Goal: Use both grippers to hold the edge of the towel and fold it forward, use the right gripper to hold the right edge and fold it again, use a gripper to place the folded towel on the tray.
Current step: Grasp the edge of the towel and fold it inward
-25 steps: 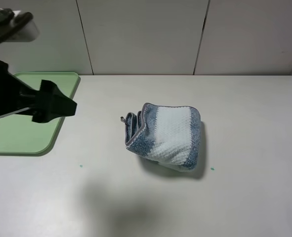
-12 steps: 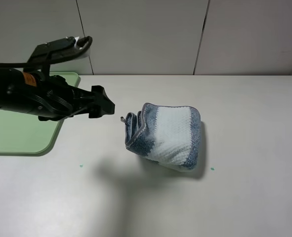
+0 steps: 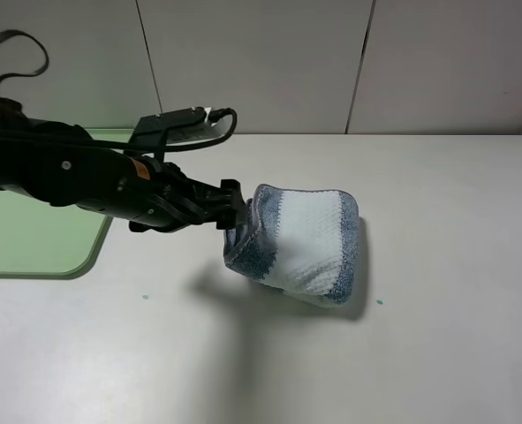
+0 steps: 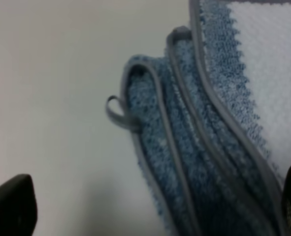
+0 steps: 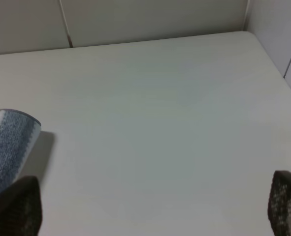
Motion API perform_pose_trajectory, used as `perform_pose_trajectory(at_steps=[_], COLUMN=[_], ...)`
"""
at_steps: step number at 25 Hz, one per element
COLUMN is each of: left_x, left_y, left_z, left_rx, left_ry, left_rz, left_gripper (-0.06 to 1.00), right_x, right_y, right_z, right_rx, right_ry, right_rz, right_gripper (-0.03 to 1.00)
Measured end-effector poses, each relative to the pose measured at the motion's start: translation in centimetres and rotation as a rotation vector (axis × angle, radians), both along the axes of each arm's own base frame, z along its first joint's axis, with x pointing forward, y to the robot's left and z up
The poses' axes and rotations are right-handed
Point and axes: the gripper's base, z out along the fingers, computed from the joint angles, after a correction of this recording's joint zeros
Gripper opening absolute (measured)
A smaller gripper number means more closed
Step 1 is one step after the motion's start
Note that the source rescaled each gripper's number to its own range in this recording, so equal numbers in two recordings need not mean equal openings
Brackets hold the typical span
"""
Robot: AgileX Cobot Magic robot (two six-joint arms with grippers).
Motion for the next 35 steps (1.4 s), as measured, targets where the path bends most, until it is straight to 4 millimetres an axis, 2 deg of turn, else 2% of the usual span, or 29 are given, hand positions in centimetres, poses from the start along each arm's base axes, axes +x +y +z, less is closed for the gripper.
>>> perform_pose_trajectory(at_steps=[9, 19, 25, 35], left_x=[1.7, 2.5, 2.8, 3.2], left_y=[-2.9, -6.6, -7.4, -7.7], left_z=[-1.6, -4.7, -6.3, -7.7], left_rx=[0.0, 0.016, 0.031, 0.034], left_ry=[-0.005, 0.032, 0.05, 0.036], left_rz=[-0.029, -0.071, -0.077, -0.072], left_gripper=[0.99, 0.98, 0.98, 0.97], right_x=[0.0, 0.0, 0.0, 0.0], right_y=[0.0, 0.0, 0.0, 0.1], right_z=[0.0, 0.0, 0.0, 0.0], right_rx=[0.002, 0.003, 0.004, 0.01], right_ry=[0.0, 0.0, 0.0, 0.0], right_rz=[0.002, 0.002, 0.003, 0.007], right_gripper=[1.0, 1.0, 1.0, 1.0])
